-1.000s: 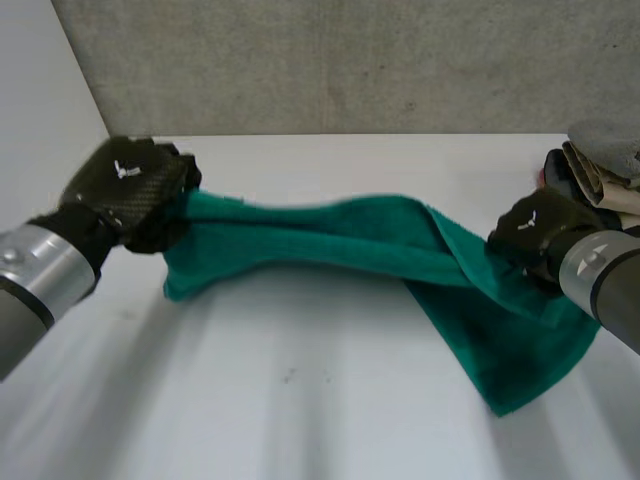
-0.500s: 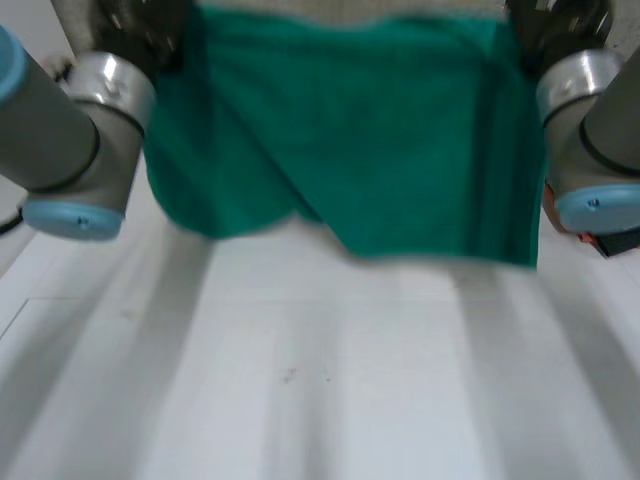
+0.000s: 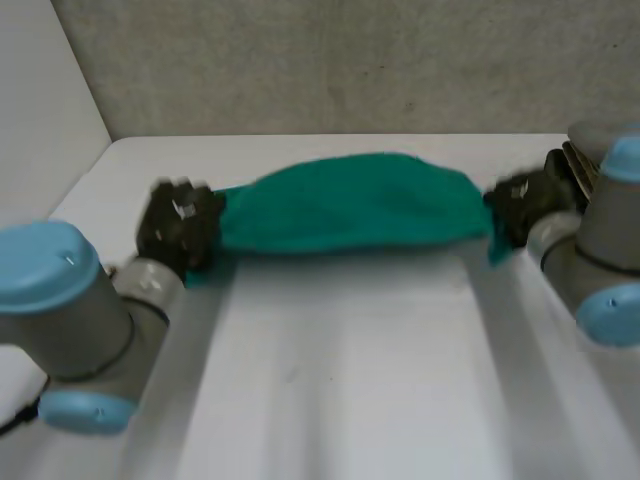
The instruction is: Fold the laundry.
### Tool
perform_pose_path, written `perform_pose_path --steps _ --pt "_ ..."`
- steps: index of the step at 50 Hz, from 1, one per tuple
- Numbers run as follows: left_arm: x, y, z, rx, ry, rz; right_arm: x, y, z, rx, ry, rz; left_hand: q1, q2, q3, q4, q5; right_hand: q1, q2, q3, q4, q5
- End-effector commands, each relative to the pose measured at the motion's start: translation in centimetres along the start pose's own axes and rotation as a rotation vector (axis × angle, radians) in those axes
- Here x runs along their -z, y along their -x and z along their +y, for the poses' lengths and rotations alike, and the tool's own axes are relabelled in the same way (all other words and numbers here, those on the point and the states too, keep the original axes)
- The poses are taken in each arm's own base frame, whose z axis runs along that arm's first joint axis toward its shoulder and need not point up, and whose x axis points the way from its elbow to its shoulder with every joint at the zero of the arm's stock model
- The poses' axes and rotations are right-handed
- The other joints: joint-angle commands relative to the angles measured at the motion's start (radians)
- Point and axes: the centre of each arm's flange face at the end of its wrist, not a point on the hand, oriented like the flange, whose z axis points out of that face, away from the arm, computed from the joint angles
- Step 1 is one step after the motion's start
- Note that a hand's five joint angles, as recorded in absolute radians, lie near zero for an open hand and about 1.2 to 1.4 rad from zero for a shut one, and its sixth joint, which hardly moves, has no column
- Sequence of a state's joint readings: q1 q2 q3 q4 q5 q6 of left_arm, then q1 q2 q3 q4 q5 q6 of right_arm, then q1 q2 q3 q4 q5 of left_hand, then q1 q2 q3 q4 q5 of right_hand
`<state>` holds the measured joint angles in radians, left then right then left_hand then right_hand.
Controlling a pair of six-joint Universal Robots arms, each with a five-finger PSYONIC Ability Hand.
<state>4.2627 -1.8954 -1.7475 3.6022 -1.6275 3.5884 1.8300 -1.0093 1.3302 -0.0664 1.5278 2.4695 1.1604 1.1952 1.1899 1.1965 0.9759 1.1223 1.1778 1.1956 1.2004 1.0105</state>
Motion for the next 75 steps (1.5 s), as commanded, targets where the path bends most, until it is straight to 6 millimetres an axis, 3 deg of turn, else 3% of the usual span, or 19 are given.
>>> perform_pose_path --steps 1,2,4,10,17,21,30,36,42,45,50,52,55,56,58,64,70,75 --pt "3.1 -2.6 2.8 -0.02 0.191 0.121 0.6 1.8 5.2 -0.029 0.138 -0.1 -0.027 -0.062 -0.057 -0.063 -0.017 0.274 0.218 0.201 0.196 0.211" --pt "3.5 -2.4 2.6 -0.025 0.214 0.131 0.7 1.7 5.3 -0.03 0.137 -0.101 -0.229 -0.263 -0.258 -0.265 -0.219 0.274 0.218 0.201 0.196 0.211" --pt "3.9 -2.1 2.1 -0.028 0.221 0.138 0.8 1.7 5.4 -0.033 0.134 -0.106 -0.415 -0.449 -0.444 -0.451 -0.405 0.274 0.218 0.201 0.196 0.211" --pt "3.6 -1.0 -0.1 -0.034 0.178 0.15 1.0 1.9 5.8 -0.039 0.139 -0.121 -0.711 -0.746 -0.741 -0.747 -0.701 0.274 0.218 0.201 0.196 0.211" --pt "0.9 2.0 -0.2 -0.089 0.133 0.187 1.4 2.4 6.2 -0.035 0.145 -0.134 -0.862 -0.896 -0.891 -0.898 -0.852 0.274 0.218 0.201 0.196 0.211" --pt "-0.5 2.4 0.4 -0.147 0.093 0.258 1.4 2.6 6.5 -0.032 0.142 -0.132 -0.853 -0.888 -0.882 -0.889 -0.843 0.274 0.218 0.201 0.196 0.211" --pt "-5.0 1.2 4.0 -0.21 0.144 0.359 1.6 3.0 6.7 -0.031 0.15 -0.142 -0.753 -0.788 -0.783 -0.789 -0.743 0.274 0.218 0.201 0.196 0.211" --pt "-6.2 0.4 5.4 -0.189 0.225 0.424 1.7 3.1 6.7 -0.025 0.147 -0.145 -0.706 -0.741 -0.736 -0.742 -0.696 0.274 0.218 0.201 0.196 0.211" --pt "-7.3 0.0 6.1 -0.183 0.261 0.439 1.8 3.3 6.8 -0.025 0.144 -0.146 -0.378 -0.413 -0.407 -0.414 -0.368 0.274 0.218 0.201 0.196 0.211" --pt "-7.5 0.1 6.1 -0.19 0.27 0.422 1.8 3.4 6.8 -0.023 0.146 -0.147 -0.038 -0.073 -0.068 -0.075 -0.028 0.274 0.218 0.201 0.196 0.211" --pt "-7.3 0.2 5.9 -0.197 0.285 0.396 1.7 3.1 6.7 -0.025 0.142 -0.142 0.236 0.201 0.206 0.2 0.246 0.274 0.218 0.201 0.196 0.211" --pt "-7.2 0.0 5.9 -0.195 0.293 0.391 1.8 2.7 6.5 -0.023 0.14 -0.131 0.236 0.201 0.206 0.2 0.246 0.274 0.218 0.201 0.196 0.211" --pt "-6.3 0.7 3.8 -0.197 0.274 0.352 2.3 1.4 5.1 -0.016 0.118 -0.097 0.236 0.201 0.206 0.2 0.246 0.274 0.218 0.201 0.196 0.211" --pt "-5.5 1.3 2.2 -0.194 0.252 0.327 2.5 1.1 4.7 -0.012 0.11 -0.091 0.236 0.201 0.206 0.2 0.246 0.274 0.218 0.201 0.196 0.211" --pt "-4.5 2.0 0.7 -0.178 0.236 0.304 3.6 0.0 3.2 0.015 0.097 -0.081 0.236 0.201 0.206 0.2 0.246 0.274 0.218 0.201 0.196 0.211" --pt "0.4 4.7 -4.6 -0.08 0.153 0.215 6.8 -2.2 1.4 0.105 0.173 -0.12 0.236 0.201 0.206 0.2 0.246 0.274 0.218 0.201 0.196 0.211" --pt "4.7 6.7 -6.7 -0.016 0.109 0.138 10.7 -4.3 0.2 0.206 0.275 -0.166 0.236 0.201 0.206 0.2 0.246 0.274 0.218 0.201 0.196 0.211" --pt "7.4 7.9 -6.4 -0.013 0.112 0.082 12.2 -5.7 -0.6 0.256 0.278 -0.155 0.236 0.201 0.206 0.2 0.246 0.274 0.218 0.201 0.196 0.211"
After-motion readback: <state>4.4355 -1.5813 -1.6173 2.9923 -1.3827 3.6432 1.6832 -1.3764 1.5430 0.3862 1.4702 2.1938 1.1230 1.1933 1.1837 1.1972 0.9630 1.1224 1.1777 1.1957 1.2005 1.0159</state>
